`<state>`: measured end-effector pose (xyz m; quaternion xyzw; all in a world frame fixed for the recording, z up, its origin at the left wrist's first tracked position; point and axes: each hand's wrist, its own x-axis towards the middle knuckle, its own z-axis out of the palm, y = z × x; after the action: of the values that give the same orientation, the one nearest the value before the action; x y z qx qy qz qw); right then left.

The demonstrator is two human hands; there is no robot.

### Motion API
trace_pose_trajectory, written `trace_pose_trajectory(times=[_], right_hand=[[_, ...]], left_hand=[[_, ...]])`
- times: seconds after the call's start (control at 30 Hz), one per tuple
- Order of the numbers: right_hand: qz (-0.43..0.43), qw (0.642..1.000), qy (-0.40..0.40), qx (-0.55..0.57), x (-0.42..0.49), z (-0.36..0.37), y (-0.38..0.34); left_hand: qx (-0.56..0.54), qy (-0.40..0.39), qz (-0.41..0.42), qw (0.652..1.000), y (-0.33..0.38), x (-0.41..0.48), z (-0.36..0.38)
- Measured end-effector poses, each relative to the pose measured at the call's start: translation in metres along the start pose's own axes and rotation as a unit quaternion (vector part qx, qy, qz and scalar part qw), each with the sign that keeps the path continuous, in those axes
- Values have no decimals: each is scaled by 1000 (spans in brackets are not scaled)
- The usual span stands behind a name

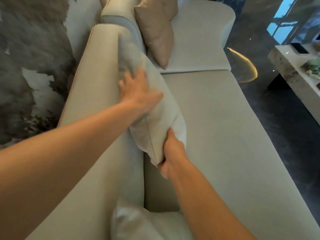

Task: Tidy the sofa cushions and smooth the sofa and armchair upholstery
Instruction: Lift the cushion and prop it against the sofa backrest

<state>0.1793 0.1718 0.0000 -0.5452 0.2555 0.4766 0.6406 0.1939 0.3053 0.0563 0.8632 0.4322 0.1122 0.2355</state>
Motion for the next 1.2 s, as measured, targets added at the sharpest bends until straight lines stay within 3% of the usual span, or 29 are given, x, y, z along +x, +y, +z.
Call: trace_pose_trajectory(times=[0.1, 0.27, 0.43, 0.77, 0.93, 1.07, 1.2], right_hand=[[29, 999, -29, 25, 2, 18, 10], [53, 997, -52, 26, 12, 15, 8], [65, 996, -57, 32, 11, 5, -3], [62, 996, -70, -1, -1, -38, -8], [53, 992, -86, -74, -21, -52, 0], [-29, 987, -40, -153, -67, -55, -9], [-89, 960, -53, -260, -141, -71, -35]], left_hand=[[64, -87, 13, 994, -39, -19, 16], [-44, -42, 44, 997, -32, -24, 36], [-67, -68, 8, 995, -16, -17, 39], [-49, -95, -11, 994, 10, -42, 44], [-25, -76, 43, 996, -2, -70, 34], [46, -165, 75, 982, -10, -105, 2], [180, -295, 109, 932, 6, -140, -57]])
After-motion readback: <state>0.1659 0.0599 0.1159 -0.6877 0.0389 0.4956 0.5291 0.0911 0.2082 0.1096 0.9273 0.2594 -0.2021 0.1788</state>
